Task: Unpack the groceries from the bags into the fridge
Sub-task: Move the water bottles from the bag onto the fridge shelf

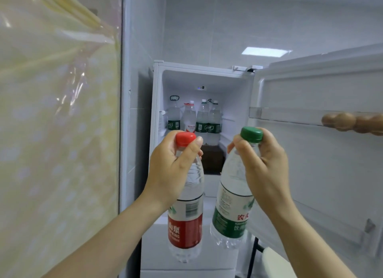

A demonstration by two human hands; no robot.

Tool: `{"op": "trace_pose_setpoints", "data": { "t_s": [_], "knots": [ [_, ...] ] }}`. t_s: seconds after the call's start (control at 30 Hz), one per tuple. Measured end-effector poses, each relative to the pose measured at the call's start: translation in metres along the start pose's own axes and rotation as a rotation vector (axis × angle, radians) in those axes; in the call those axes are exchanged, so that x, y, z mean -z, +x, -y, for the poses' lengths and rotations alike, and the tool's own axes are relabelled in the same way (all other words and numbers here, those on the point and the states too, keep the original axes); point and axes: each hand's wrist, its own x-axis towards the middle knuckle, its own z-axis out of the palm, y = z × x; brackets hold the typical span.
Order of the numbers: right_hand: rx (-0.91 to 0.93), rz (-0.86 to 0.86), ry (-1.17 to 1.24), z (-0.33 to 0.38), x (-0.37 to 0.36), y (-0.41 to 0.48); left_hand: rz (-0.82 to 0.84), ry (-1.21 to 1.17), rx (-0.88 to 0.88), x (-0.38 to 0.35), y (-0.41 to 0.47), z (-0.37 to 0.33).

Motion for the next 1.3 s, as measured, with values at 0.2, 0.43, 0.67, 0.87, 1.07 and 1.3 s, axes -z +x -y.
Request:
{"op": "trace_pose_setpoints", "data": {
  "t_s": [0.2, 0.43, 0.67, 0.87, 1.07, 1.3],
  "knots": [
    [0.01, -0.008, 0.03, -0.055, -0.002, 0.045, -0.017, 0.029, -0.007, -0.034, 0.042, 0.041],
    [-0.01, 0.01, 0.06, -0.119, -0.014, 0.085, -0.043, 0.05, 0.02, -0.063, 0.081, 0.092],
    [-0.011, 0.002, 0.031, -0.176, -0.041, 0.117, -0.039, 0.06, 0.017, -0.073, 0.124, 0.144],
    [0.006, -0.022, -0.023, -0.218, -0.079, 0.151, -0.017, 0.031, -0.013, -0.07, 0.174, 0.193],
    [0.012, -0.069, -0.056, -0.255, -0.119, 0.192, 0.012, 0.011, -0.055, -0.063, 0.235, 0.243],
    [0.009, -0.116, -0.08, -0.304, -0.161, 0.228, 0.017, -0.056, -0.039, -0.067, 0.283, 0.306]
  ]
}}
